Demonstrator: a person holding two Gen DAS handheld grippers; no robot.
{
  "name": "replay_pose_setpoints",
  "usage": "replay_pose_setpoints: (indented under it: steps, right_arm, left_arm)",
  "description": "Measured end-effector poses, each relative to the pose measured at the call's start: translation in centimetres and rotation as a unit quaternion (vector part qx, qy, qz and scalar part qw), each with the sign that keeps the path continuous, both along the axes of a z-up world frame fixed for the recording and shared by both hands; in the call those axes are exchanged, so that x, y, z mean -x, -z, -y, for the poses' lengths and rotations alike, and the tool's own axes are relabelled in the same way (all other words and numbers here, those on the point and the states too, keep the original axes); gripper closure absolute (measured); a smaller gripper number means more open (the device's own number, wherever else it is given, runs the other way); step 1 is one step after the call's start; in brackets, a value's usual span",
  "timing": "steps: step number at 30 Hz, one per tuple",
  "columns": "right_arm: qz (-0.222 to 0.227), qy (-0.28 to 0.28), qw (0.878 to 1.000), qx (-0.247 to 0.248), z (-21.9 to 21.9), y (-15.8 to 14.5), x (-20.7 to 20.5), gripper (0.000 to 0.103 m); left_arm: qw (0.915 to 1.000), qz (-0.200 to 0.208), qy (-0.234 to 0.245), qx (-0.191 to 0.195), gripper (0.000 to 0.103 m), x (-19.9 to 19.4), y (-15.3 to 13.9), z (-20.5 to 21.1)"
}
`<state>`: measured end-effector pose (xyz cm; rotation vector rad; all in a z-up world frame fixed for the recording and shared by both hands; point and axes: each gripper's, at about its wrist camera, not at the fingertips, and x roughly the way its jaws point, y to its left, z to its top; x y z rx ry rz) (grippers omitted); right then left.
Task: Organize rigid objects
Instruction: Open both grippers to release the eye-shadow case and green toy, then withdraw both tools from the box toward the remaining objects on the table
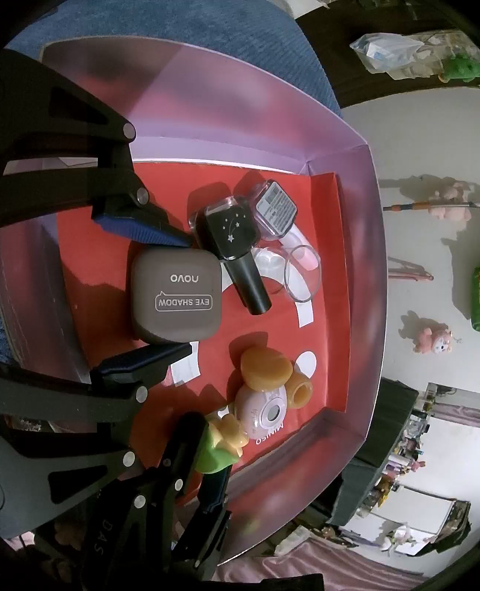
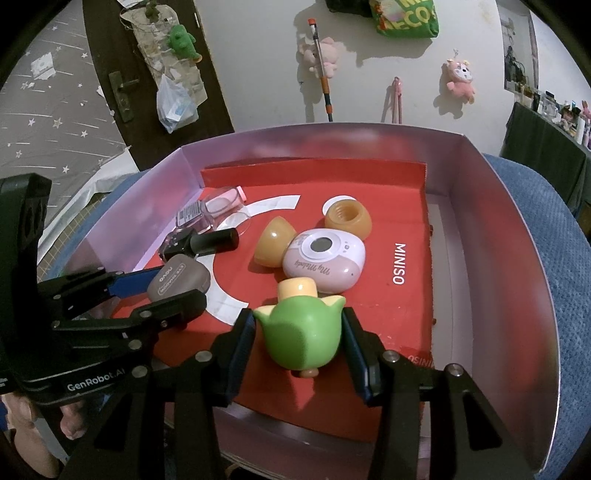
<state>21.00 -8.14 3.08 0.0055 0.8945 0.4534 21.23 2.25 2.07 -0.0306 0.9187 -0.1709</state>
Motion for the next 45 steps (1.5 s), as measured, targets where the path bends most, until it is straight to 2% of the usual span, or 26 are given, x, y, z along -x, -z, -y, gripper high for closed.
replay_pose_setpoints:
  steps: [5,10,15,22,27,31,33,34,36,39,45]
  right_arm:
    - [0.000,-0.001,1.000,0.000,0.0,0.0,0.0,0.053]
    - [-0.001,0.001,1.000,-0.003,0.1,0.0,0.1,0.052]
    - [0.000,0.001,1.000,-0.006,0.3,-0.2,0.2,0.051]
    - [0.013,0.002,1.000,-0.015,1.0,-1.1,1.1,0.040]
    - [0.029,-0.002,0.999,-0.022,1.2,-2.1,2.3,0.029]
    - [0.049,-0.006,0.998,-0.027,1.4,-3.2,3.5,0.024]
    - [0.057,-0.008,0.998,-0.034,1.6,-3.8,4.1,0.022]
    - [0.060,-0.009,0.997,-0.037,1.7,-4.1,4.3,0.021]
    - [0.068,-0.012,0.997,-0.043,1.8,-4.6,4.8,0.017]
    - [0.078,-0.014,0.995,-0.053,2.0,-5.4,5.6,0.006]
    - [0.094,-0.020,0.993,-0.064,2.1,-6.5,7.1,0.000]
  left_arm:
    - [1.0000,-0.004,-0.007,0.004,0.044,0.0,0.0,-0.4]
    - [0.9999,-0.005,-0.012,0.009,0.043,0.4,-0.2,-0.7]
    - [0.9998,0.003,-0.021,0.002,0.032,0.8,-0.4,-0.9]
    - [0.9996,0.014,-0.024,-0.002,0.030,1.5,-1.2,-0.9]
    - [0.9995,0.027,-0.018,-0.005,0.019,2.6,-1.9,-0.4]
    - [0.9985,0.047,-0.018,-0.021,0.016,3.5,-2.8,0.0]
    - [0.9980,0.056,-0.018,-0.024,0.006,4.1,-3.2,0.1]
    - [0.9977,0.061,-0.018,-0.024,0.005,4.4,-3.5,0.1]
    - [0.9972,0.069,-0.018,-0.023,0.004,4.9,-4.0,0.1]
    - [0.9965,0.078,-0.021,-0.022,0.004,5.4,-4.4,-0.1]
    - [0.9958,0.088,-0.024,-0.005,0.000,6.6,-5.1,-0.5]
